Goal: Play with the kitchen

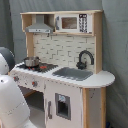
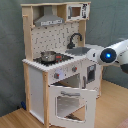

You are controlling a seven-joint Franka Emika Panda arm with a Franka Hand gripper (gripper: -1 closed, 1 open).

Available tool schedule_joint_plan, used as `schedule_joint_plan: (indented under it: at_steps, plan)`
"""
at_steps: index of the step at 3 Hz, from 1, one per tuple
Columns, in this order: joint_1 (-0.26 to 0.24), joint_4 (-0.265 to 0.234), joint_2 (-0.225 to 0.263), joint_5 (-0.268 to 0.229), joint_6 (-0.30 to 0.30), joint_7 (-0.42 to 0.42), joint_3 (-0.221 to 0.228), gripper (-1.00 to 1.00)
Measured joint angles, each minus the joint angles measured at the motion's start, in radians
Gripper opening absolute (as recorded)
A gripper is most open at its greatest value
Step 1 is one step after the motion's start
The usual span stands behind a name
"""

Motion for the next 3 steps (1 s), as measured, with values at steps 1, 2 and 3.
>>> schedule_joint_plan:
  at_steps: [1,2,3]
  plan:
    - [-0.002,-0.002,-0.001,-0.097,0.013,-0.020,0.016,1.00]
    - [-0.006,-0.003,-0.001,-0.199,0.038,-0.025,0.035,1.00]
    - [-0.012,-0.006,-0.001,-0.299,0.068,-0.025,0.061,1.00]
